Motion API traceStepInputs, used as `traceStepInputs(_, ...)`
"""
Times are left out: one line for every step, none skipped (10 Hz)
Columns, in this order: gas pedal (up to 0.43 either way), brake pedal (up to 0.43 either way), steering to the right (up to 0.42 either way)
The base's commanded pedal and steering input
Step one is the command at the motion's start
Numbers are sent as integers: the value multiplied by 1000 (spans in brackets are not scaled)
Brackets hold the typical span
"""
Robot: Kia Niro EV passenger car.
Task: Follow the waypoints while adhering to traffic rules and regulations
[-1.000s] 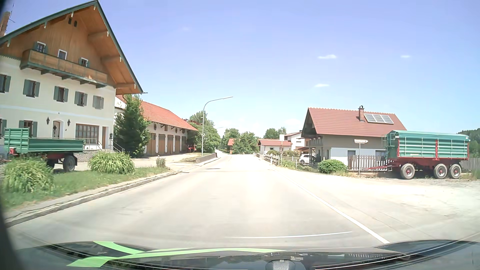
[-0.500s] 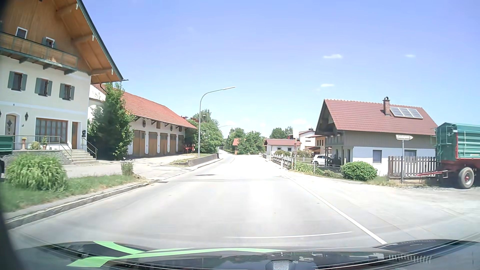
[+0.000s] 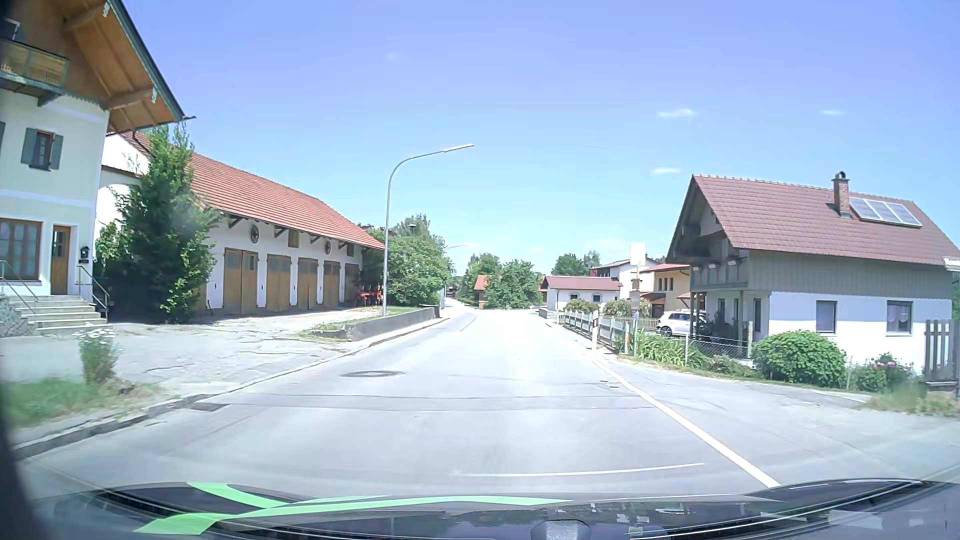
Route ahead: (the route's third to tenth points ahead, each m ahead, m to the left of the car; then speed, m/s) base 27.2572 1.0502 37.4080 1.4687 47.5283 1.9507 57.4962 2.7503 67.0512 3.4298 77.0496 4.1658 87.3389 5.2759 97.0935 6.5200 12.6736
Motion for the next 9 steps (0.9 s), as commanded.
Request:
traceStepInputs(169, 0, -6)
traceStepInputs(169, 0, -2)
traceStepInputs(169, 0, -1)
traceStepInputs(169, 0, -1)
traceStepInputs(169, 0, -1)
traceStepInputs(169, 0, 0)
traceStepInputs(177, 0, 0)
traceStepInputs(197, 0, 0)
traceStepInputs(197, 0, 0)
